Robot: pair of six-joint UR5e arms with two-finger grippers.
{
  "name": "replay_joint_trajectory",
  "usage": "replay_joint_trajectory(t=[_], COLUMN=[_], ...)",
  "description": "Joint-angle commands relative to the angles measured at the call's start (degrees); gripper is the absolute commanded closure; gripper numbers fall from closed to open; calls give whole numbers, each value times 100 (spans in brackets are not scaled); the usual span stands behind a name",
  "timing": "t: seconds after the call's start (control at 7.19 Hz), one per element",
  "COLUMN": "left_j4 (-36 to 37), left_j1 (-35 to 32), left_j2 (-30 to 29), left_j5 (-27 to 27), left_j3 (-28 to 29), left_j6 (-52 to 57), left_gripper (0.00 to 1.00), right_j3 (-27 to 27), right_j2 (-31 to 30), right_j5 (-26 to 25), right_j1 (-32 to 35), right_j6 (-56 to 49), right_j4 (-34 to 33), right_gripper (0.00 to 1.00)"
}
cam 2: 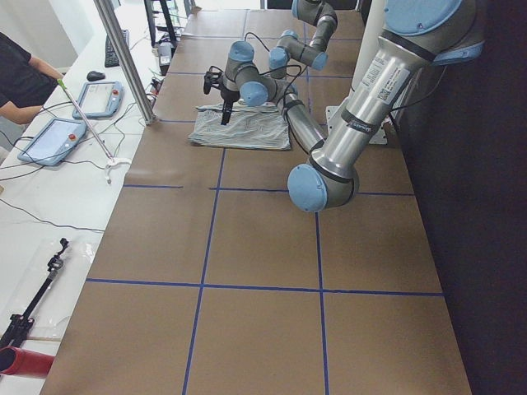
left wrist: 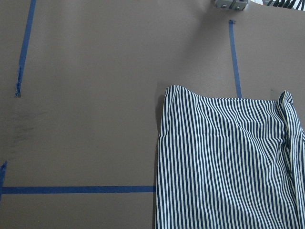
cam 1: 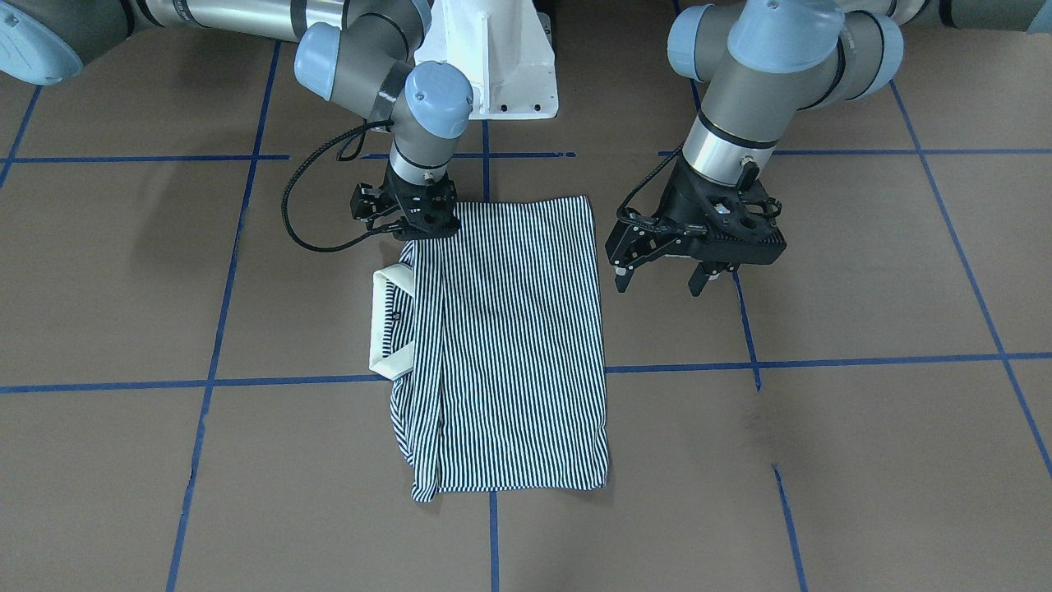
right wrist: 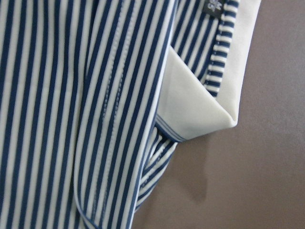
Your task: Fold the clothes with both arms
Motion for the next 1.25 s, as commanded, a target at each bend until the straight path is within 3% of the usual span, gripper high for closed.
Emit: replay_joint_trajectory(t=[0.0,1.11], left_j4=[-199,-208], left_j1=[14,22], left_j2=[5,-3], left_j5=[9,0], left_j3=[137,137], left_j6=[-2,-11], left_gripper=[0,0], right_j3=[11,-147], right_j2=[70,211], right_j5=[8,34], right_j1=[2,-24], right_j6=[-10,-36], right_j4=[11,46], right_gripper=[0,0])
